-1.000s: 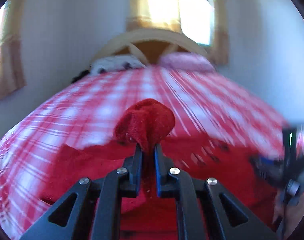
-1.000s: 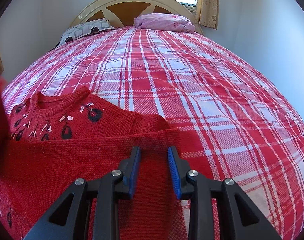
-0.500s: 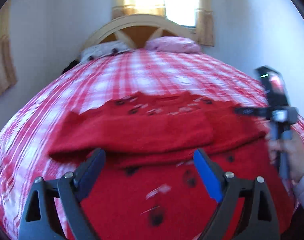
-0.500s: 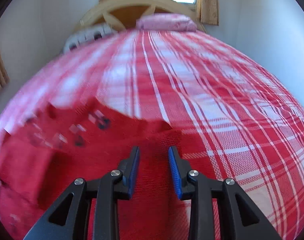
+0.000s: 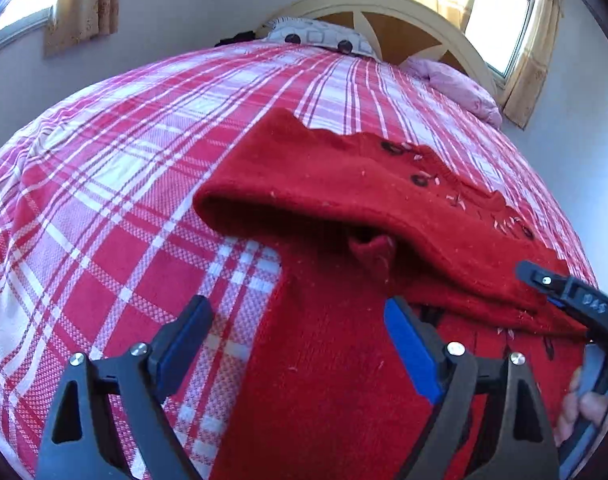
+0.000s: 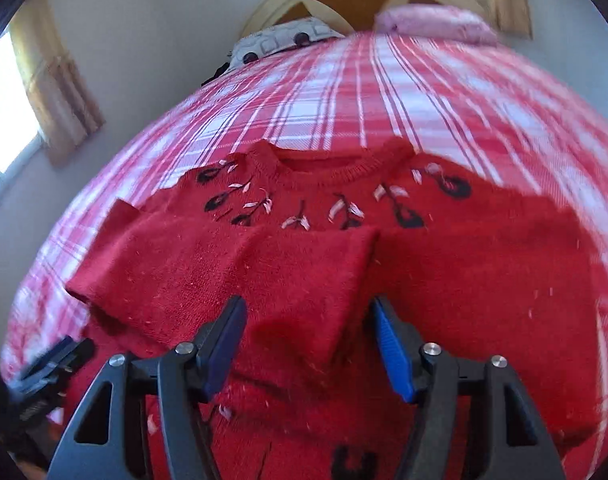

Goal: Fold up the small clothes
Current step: 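Grasp the sweater side with the right tool and fold it toward the center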

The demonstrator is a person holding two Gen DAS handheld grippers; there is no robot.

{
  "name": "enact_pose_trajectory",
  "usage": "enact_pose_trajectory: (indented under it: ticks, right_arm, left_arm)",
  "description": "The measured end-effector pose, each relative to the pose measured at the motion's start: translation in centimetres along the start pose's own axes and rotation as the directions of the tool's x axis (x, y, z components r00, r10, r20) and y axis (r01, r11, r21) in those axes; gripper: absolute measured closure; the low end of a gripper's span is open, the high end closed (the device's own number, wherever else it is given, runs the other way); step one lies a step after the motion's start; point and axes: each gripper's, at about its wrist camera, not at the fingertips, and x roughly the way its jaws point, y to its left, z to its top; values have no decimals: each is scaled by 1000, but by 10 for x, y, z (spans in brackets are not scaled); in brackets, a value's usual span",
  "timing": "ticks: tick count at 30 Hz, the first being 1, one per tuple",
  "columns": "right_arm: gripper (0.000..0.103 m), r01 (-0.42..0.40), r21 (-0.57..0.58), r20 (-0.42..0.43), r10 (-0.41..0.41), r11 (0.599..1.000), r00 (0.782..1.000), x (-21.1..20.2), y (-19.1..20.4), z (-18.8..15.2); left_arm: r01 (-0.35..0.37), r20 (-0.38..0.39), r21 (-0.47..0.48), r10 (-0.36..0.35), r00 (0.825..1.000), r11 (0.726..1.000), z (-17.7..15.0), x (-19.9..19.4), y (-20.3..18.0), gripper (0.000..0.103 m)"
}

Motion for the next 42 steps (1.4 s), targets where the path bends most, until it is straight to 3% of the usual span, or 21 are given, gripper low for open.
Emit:
enact_pose_trajectory:
  ticks: [1,2,3,6,7,8,12,16,19,22,29,38,42]
  right_arm:
    - [66,8,-17,-6,-8,1000,1000,1,2,1]
    - [87,4,-27,-19,-5,1000,1000,4,3,1]
    - [90,-12,-33,-36,11,999,999,7,5,3]
    - [93,-24,-43,-39,23,999,999,7,1,4]
    - [94,-33,-35,-37,31,999,999,4,1,7]
    - [94,-41,-30,-18,41,999,999,-3,0,11]
    - [94,-49,-75,105,56,996,993,-42,9,40]
    - [94,-54,-102,218,75,993,973,-88,12,73]
    - [94,-84,-99,252,106,992,962,-112,2,79]
    - [94,-38,-101,278,65,994,958,-124,-15,68]
    - [94,95,-10,177,-91,995,980,-84,-73,18]
    - [94,96,82,56,-101,992,993,-47,-106,-15]
    - [93,55,101,51,-60,993,997,-45,-114,-14]
  left_arm:
    - [-2,0,-5,2,1000,1000,2,1,-2,11]
    - [-3,-2,-7,3,1000,1000,5,2,-3,11]
    - [1,-2,-7,-1,1000,1000,9,3,-3,11]
    - [-11,12,-23,11,1000,1000,20,6,1,11]
    - [-37,-17,-35,36,999,999,23,17,2,11]
    - [-57,-51,-45,55,997,997,24,24,4,12]
    - [-89,-36,-41,87,996,995,22,23,2,11]
    - [-98,-36,-56,96,995,994,23,24,5,11]
    - [-94,-37,-64,92,995,993,23,24,7,11]
    - [-92,-35,-89,89,995,992,24,23,10,10]
    - [-106,-21,-128,104,994,986,24,22,13,11]
    - [-109,-23,-128,107,994,986,23,23,14,11]
    - [-115,-26,-114,112,993,987,23,24,12,10]
